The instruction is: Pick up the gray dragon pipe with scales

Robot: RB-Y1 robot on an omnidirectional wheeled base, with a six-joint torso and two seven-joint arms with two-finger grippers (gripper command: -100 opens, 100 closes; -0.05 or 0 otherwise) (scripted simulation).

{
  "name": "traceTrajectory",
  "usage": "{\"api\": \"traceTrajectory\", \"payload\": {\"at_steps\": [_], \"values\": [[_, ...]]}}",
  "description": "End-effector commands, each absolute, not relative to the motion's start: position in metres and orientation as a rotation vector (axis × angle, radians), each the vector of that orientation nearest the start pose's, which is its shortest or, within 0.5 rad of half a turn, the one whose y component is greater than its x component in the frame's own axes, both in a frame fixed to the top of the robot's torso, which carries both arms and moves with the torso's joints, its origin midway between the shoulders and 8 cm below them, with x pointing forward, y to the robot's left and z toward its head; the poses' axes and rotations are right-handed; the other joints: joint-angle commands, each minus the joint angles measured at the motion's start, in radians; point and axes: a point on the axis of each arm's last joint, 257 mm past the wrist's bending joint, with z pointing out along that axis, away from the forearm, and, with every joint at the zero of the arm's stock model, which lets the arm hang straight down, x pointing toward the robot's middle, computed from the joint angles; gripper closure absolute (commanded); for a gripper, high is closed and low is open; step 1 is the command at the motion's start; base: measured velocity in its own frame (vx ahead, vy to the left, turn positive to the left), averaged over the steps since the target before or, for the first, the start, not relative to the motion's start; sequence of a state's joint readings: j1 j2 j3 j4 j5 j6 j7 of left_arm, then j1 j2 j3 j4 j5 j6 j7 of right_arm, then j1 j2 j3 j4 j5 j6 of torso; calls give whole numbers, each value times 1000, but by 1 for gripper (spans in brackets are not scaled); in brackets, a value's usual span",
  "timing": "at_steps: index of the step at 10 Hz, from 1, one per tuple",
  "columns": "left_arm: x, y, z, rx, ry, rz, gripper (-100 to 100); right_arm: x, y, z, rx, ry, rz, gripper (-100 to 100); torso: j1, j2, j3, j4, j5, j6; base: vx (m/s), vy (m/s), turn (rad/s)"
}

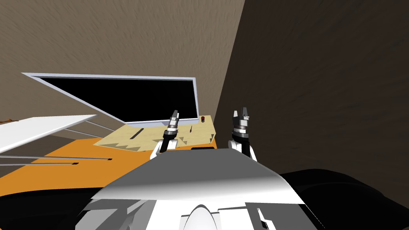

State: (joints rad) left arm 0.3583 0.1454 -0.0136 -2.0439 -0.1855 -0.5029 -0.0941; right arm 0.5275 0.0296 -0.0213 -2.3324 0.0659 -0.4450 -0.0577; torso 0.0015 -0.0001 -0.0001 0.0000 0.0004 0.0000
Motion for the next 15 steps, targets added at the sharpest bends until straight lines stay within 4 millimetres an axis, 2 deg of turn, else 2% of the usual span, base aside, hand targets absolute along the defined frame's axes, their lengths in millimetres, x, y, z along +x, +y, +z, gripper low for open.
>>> {"api": "traceTrajectory", "payload": {"at_steps": [1, 2, 4, 5, 6, 7, 9, 10, 12, 15], "values": [[414, 234, -60, -460, 982, -1091, -100, 340, -285, 28, 681, 627, 1273, 0, 0, 0, 0, 0, 0, 0, -5, 16, 14], [415, 235, -64, -466, 988, -1089, -100, 340, -285, 28, 681, 627, 1273, 0, 0, 0, 0, 0, 0, 0, -4, 12, 8], [436, 230, -99, -475, 1085, -1036, -100, 340, -285, 28, 681, 627, 1273, 0, 0, 0, 0, 0, 0, 0, -4, 16, 18], [437, 230, -103, -480, 1091, -1034, -100, 340, -285, 28, 681, 627, 1273, 0, 0, 0, 0, 0, 0, 0, -3, 17, 6], [446, 227, -117, -477, 1134, -1007, -100, 340, -285, 28, 681, 627, 1273, 0, 0, 0, 0, 0, 0, 0, -4, 18, 10], [447, 228, -123, -485, 1145, -1004, -100, 340, -285, 28, 681, 627, 1273, 0, 0, 0, 0, 0, 0, 0, -2, 14, 0], [464, 222, -156, -479, 1238, -945, -100, 340, -285, 28, 681, 627, 1273, 0, 0, 0, 0, 0, 0, 0, -4, 18, 6], [465, 223, -165, -490, 1253, -940, -100, 340, -285, 28, 681, 627, 1273, 0, 0, 0, 0, 0, 0, 0, -3, 17, -1], [480, 218, -196, -474, 1342, -877, -100, 340, -285, 28, 681, 627, 1273, 0, -1, 0, 0, 0, 0, 0, -8, 12, -13], [486, 219, -230, -484, 1419, -833, -100, 340, -285, 28, 681, 627, 1273, 0, -1, 0, 0, 0, 0, 0, -7, 9, -15]]}}
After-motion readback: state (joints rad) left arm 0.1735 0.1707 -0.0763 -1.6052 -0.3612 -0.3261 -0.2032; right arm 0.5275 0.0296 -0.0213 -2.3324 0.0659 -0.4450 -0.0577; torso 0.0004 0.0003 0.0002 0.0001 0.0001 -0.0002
